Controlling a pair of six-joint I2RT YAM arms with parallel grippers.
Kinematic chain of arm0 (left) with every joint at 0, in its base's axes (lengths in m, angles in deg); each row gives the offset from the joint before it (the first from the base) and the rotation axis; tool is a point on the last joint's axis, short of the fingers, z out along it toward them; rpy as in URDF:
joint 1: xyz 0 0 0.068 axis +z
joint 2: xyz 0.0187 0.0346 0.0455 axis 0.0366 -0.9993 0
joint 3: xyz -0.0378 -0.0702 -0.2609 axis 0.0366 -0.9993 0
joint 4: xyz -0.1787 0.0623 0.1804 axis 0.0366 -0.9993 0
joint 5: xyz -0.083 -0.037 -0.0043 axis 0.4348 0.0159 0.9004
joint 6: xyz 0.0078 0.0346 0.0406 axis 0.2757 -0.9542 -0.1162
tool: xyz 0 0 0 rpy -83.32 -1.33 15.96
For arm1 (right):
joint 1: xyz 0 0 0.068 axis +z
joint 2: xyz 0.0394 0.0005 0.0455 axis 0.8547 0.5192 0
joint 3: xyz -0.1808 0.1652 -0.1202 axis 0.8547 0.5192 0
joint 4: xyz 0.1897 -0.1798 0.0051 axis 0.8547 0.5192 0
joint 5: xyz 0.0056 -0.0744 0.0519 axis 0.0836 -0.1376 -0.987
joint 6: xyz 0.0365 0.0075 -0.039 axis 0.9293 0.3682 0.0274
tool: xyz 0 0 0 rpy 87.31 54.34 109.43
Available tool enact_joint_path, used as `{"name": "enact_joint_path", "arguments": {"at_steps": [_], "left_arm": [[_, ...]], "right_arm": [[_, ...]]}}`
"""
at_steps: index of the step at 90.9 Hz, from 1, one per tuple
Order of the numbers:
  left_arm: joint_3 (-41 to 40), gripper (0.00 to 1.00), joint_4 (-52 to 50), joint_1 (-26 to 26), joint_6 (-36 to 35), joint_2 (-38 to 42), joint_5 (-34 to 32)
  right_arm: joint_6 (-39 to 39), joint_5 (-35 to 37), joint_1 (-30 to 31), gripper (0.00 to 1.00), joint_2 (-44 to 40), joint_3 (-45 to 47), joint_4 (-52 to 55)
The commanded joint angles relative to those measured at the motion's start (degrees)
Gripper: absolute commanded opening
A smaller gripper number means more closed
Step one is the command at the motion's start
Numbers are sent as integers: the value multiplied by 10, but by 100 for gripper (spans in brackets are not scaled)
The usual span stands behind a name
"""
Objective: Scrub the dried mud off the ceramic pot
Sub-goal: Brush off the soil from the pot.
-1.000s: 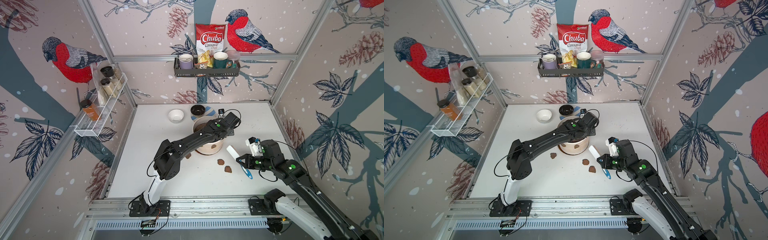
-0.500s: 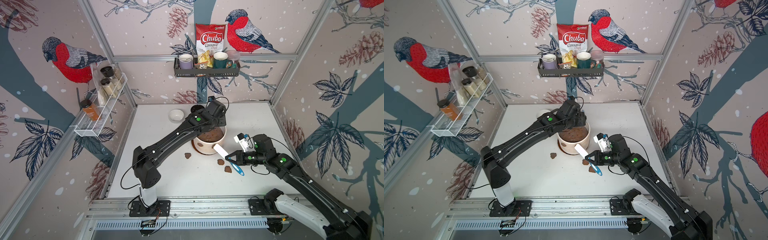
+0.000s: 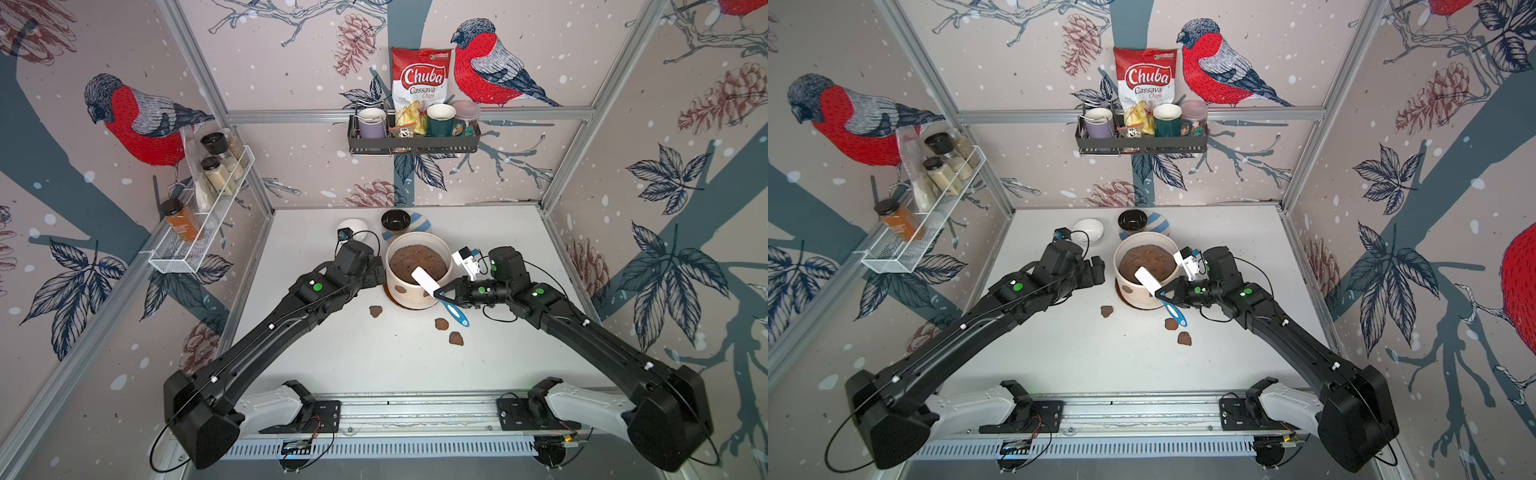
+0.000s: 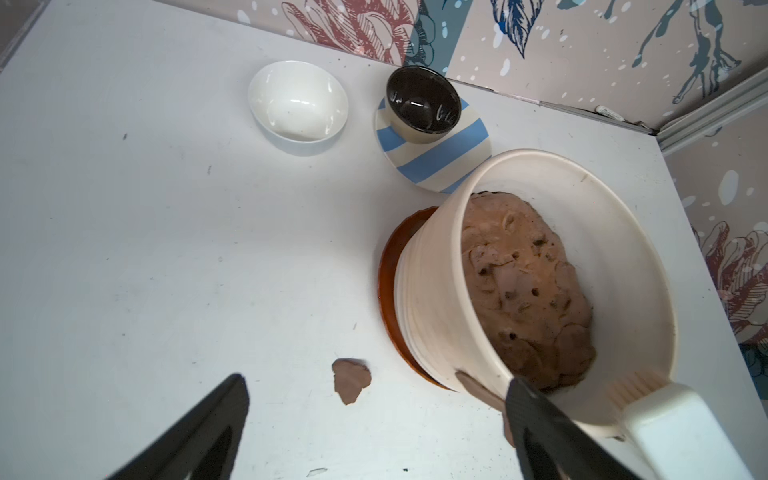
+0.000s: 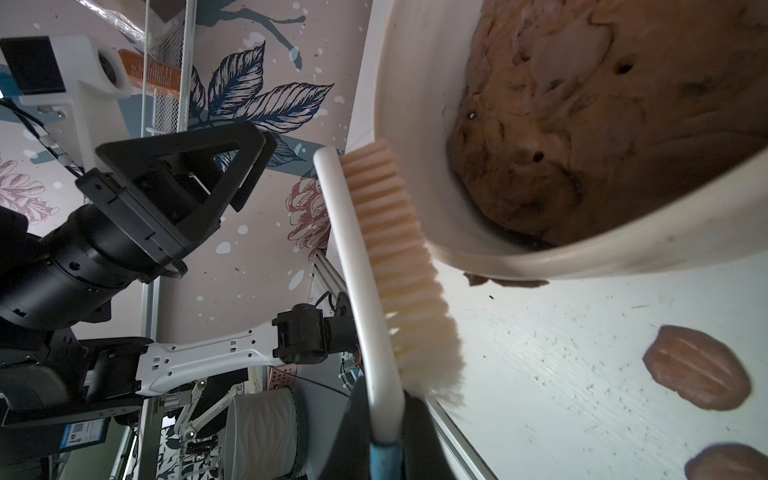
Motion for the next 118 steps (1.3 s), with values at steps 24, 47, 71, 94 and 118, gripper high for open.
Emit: {"name": "enact_joint_path", "arguments": {"at_steps": [24,47,71,94,118], "left_arm": [[-64,96,3,32,4,57,-19],[-52,96,8,35,-10,38,-9],[-63,96,16,35,-11,42,-7],[-38,96,20,36,-36,26,-2],[-12,97,20,36,-57,12,41]], "right_arm": [[-31,-34,-22,0,5,84,-91],[-48,-29,-22,0,0,149,-144],[-74,0,-17,0,-61,193,-92],[-75,23,0,0,-111,218,-58],[-88,57,52,0,-161,121,50]]}}
